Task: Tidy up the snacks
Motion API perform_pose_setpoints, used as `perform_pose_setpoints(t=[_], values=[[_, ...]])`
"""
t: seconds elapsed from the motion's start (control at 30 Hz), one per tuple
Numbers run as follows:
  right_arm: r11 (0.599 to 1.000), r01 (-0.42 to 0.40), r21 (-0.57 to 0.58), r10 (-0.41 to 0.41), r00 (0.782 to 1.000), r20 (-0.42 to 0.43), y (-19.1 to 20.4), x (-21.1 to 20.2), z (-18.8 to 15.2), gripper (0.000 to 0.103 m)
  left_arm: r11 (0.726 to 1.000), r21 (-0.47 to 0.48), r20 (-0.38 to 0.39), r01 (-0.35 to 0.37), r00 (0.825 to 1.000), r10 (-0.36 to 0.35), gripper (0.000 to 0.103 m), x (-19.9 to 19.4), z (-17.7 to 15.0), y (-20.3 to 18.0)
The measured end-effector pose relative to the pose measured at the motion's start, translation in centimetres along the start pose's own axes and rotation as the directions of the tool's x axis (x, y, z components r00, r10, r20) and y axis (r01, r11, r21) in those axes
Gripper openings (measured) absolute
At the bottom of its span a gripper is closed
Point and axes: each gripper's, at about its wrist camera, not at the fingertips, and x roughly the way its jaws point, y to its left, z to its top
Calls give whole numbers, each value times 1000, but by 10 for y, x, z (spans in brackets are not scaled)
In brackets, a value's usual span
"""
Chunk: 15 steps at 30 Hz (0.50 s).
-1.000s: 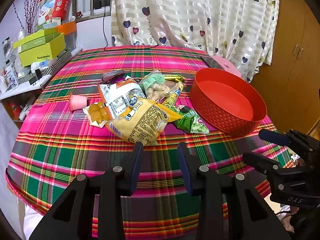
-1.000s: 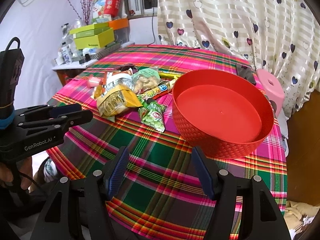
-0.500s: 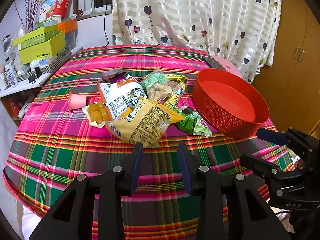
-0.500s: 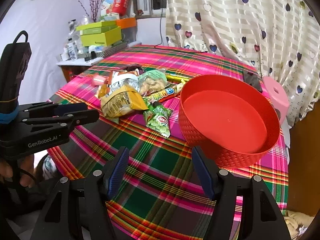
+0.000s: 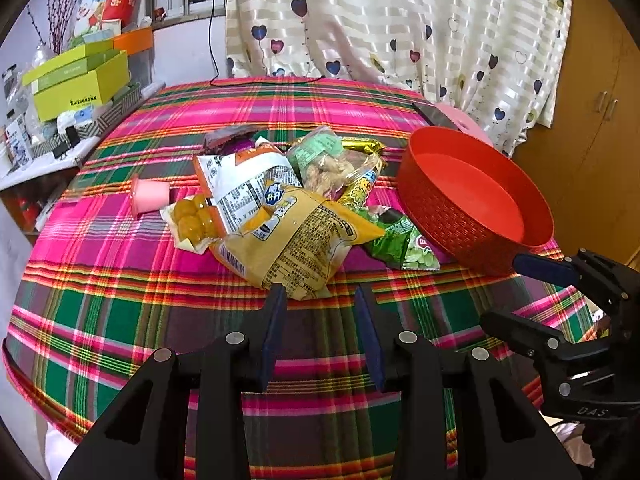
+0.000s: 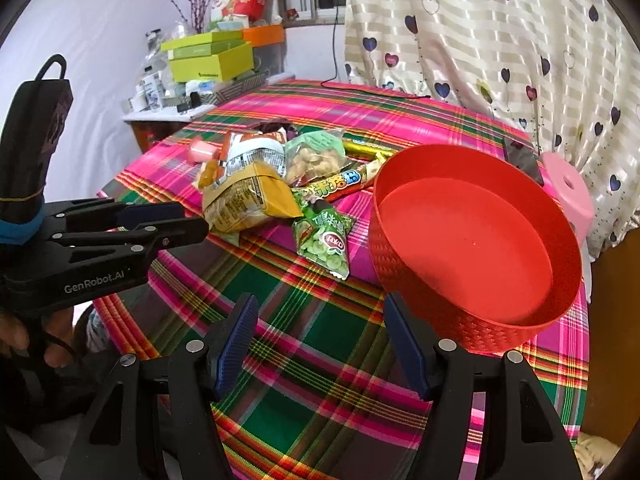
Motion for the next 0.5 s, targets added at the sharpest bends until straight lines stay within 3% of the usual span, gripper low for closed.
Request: perform_pose_setpoints(t=[0.5], values=[[1000, -14, -25, 14, 1000, -2, 9, 2, 1, 65, 1000, -22, -9, 3, 1000, -3, 37, 0, -2, 5]])
